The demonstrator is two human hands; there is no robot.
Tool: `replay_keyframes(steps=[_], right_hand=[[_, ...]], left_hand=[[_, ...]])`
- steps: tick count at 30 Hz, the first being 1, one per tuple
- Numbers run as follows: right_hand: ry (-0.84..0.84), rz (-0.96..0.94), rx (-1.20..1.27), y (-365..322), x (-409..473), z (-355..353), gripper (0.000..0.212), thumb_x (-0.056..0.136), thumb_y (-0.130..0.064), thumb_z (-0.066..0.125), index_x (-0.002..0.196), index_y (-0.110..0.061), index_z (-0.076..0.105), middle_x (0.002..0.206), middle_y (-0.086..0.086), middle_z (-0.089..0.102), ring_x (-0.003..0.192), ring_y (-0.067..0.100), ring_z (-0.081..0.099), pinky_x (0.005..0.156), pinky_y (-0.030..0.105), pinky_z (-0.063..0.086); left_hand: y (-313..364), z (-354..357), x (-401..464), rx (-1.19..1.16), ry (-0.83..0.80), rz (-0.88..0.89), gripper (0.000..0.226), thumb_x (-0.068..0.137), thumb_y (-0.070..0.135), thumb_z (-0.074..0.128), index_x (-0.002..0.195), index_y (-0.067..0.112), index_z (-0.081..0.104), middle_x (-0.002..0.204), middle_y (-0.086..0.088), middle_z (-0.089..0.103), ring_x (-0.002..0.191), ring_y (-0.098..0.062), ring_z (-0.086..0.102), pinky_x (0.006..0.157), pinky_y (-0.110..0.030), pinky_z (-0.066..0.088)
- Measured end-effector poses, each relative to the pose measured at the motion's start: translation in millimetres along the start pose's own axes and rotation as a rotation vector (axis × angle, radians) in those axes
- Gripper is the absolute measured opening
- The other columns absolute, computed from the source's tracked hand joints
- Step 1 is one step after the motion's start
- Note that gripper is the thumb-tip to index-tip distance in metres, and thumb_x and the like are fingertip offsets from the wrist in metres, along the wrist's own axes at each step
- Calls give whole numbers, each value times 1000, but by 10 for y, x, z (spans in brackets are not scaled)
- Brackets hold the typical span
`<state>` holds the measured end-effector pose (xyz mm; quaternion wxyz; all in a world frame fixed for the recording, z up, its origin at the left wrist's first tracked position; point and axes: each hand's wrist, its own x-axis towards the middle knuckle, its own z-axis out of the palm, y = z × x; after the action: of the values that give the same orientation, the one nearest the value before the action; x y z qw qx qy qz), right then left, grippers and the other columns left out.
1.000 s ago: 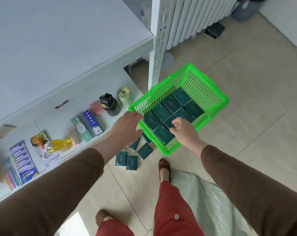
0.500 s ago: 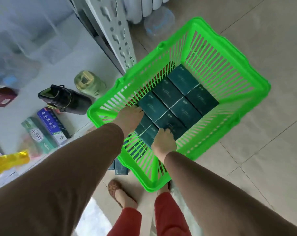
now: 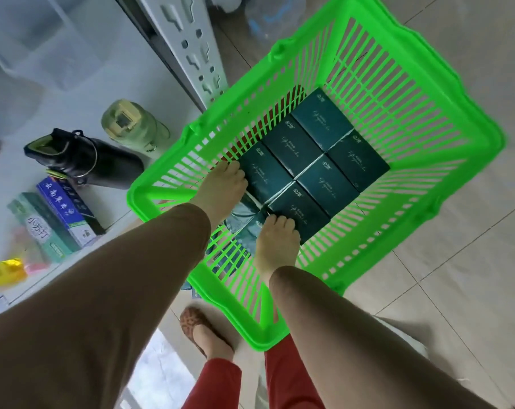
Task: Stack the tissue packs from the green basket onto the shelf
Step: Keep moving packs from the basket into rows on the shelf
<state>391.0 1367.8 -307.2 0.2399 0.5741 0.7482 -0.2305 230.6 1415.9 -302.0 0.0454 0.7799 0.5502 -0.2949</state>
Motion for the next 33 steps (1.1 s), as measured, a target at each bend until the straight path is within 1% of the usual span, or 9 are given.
replay_keyframes(steps=[6,9,12,15,18,21,24,27,33], right_hand=[[-122,142,164,220,26,-486,45,85,-28,63,126,-13,53,132,12,48,125,33,41,101,42,40],[-98,96,426,388,-190,-954,48,78,-32,70,116,-18,45,104,7,59,98,29,60,75,34,45],[-44,-14,557,486,-601,-1527,43,74,-45,76,93,-26,42,77,-8,59,67,20,56,60,30,37],[1,-173,695,296,-1211,-2098,42,76,-46,78,90,-27,44,76,-11,59,61,7,58,51,26,41],[41,-302,764,-148,-1907,-2560,51,73,-31,85,104,-15,48,90,-6,63,82,17,66,68,31,54],[96,-426,715,-688,-2650,-2847,61,68,-25,89,111,-16,47,96,-9,60,87,14,62,74,32,48],[98,-529,724,-1267,-3331,-2940,63,65,-28,90,114,-20,51,104,-8,65,89,7,63,75,29,49],[71,-647,819,-1945,-3896,-2937,62,61,-33,90,113,-21,59,105,-1,71,91,14,67,76,29,49],[28,-828,875,-3275,-4560,-2913,42,71,-41,83,103,-36,57,98,10,67,80,14,64,66,37,53]], left_hand=[[-117,-290,-371,-149,51,-156,32,85,20,59,116,13,55,118,-7,53,116,-28,46,93,-38,39],[-211,-664,-760,-411,96,-337,48,79,33,69,120,15,49,112,-7,59,107,-30,54,79,-41,46],[-380,-1099,-1379,-709,191,-535,56,73,47,72,114,19,47,103,-9,63,99,-34,61,66,-39,46],[-583,-1476,-2205,-992,295,-663,51,73,43,74,106,16,47,93,-15,61,88,-38,61,67,-41,50],[-792,-1713,-3203,-1187,386,-781,48,76,38,77,107,13,50,95,-9,61,86,-33,60,71,-40,50],[-986,-1774,-4315,-1266,471,-878,43,76,36,76,106,15,53,98,-5,60,85,-28,58,74,-42,51],[-1167,-1699,-5456,-1320,588,-966,35,73,33,76,99,17,58,93,-5,59,80,-26,58,62,-37,46],[-1322,-1567,-6483,-1377,700,-1053,33,69,31,80,92,23,58,84,2,62,70,-21,60,54,-32,45],[-1797,-1217,-7872,-1244,749,-1186,36,70,38,83,96,28,60,95,6,65,83,-17,61,62,-29,42]])
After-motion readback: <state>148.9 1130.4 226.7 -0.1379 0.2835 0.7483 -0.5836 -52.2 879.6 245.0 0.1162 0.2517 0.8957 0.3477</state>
